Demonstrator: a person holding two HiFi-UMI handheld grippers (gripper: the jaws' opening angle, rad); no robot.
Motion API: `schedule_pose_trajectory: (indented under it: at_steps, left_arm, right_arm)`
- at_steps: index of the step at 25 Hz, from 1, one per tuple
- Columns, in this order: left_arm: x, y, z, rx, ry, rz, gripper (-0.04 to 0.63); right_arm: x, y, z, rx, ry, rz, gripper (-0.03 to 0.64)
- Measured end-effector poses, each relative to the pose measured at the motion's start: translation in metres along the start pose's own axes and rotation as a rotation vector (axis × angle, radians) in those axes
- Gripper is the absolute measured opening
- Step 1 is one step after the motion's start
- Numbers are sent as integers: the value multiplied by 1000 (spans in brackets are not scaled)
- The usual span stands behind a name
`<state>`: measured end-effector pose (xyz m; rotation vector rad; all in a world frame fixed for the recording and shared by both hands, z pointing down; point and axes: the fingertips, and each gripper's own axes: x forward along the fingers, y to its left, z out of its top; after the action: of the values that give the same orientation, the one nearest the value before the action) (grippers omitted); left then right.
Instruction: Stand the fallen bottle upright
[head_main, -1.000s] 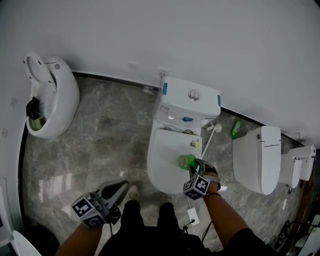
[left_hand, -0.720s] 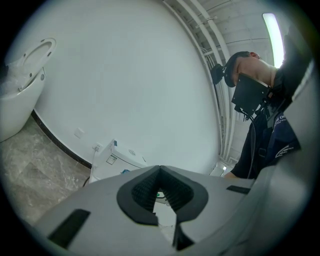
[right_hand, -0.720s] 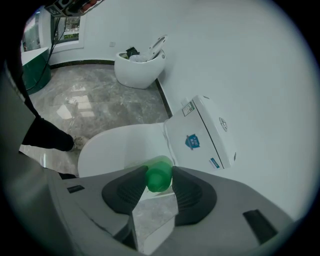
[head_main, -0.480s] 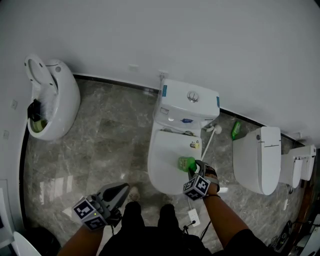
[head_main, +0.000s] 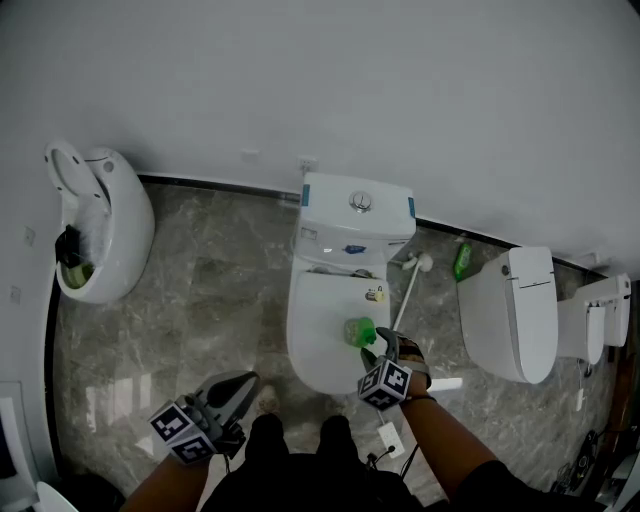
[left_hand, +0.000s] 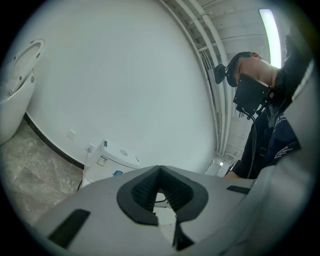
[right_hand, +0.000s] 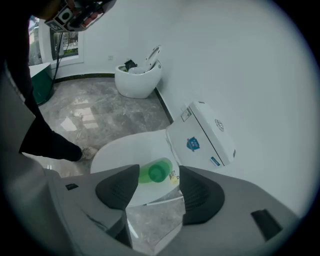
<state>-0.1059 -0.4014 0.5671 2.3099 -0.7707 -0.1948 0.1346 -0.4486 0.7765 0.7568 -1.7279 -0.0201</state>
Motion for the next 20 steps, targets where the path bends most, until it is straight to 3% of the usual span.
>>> schedule_pose_trajectory:
  at_steps: [5, 10, 17, 20]
  left_arm:
    - [15, -43, 19, 28, 6, -24, 22]
    - [40, -101, 58, 108, 0, -69, 22]
    - [56, -193, 93, 197, -12, -152, 21]
    - [54, -223, 106, 233, -5, -181, 23]
  right_arm:
    - [-79, -20, -1, 139, -112, 29, 285]
    - [-166, -64, 1, 393, -326, 62, 264]
    - [-333, -131, 16, 746, -771, 59, 47]
    - [-393, -150, 17, 817, -913, 60, 23]
